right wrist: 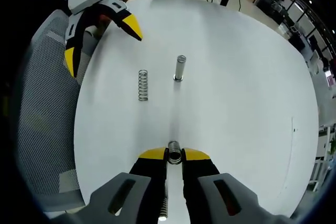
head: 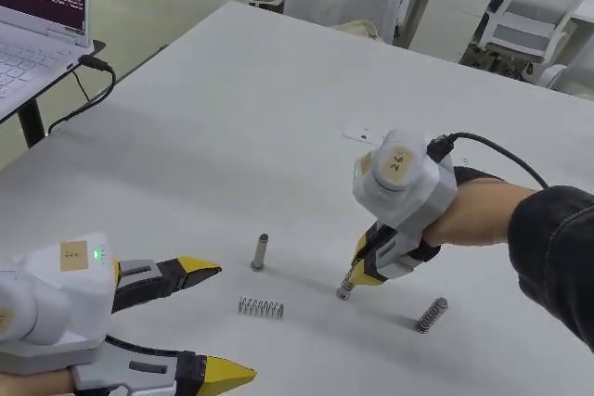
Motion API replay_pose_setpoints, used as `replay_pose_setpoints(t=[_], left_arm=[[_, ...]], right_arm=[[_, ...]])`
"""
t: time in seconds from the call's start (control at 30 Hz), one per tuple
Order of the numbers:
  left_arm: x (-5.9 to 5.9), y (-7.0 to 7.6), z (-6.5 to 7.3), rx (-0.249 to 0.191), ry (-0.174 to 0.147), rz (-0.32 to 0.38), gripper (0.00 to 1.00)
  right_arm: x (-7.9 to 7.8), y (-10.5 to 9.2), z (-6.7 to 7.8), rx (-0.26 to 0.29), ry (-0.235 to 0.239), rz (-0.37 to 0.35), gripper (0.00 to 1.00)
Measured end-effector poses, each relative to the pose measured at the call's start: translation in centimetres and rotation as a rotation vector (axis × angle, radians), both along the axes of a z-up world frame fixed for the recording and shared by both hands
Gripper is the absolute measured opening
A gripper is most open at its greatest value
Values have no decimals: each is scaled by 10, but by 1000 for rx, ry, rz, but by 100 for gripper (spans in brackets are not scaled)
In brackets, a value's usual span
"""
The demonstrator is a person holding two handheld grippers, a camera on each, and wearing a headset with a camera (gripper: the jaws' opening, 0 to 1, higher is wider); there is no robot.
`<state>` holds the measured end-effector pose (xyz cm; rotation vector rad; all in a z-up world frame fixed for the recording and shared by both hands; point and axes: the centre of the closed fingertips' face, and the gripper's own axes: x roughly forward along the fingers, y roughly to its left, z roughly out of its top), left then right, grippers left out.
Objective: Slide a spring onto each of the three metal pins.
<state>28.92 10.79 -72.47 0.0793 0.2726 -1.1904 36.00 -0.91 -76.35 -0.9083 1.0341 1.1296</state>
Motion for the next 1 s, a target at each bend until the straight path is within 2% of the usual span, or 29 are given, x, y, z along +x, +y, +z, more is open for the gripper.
replay_pose_setpoints(t=[0.5,0.77,1.0], left_arm=[[1,2,0,0,0,5,65],[1,1,0,3,2,1,64],[1,1,0,4,2,0,64]], right_arm=[[-1,-1,-9,-2,9,-13,8],[-2,-1,-10,8,11,-18,9],[-2,-2,-7,26,4,-27,14]])
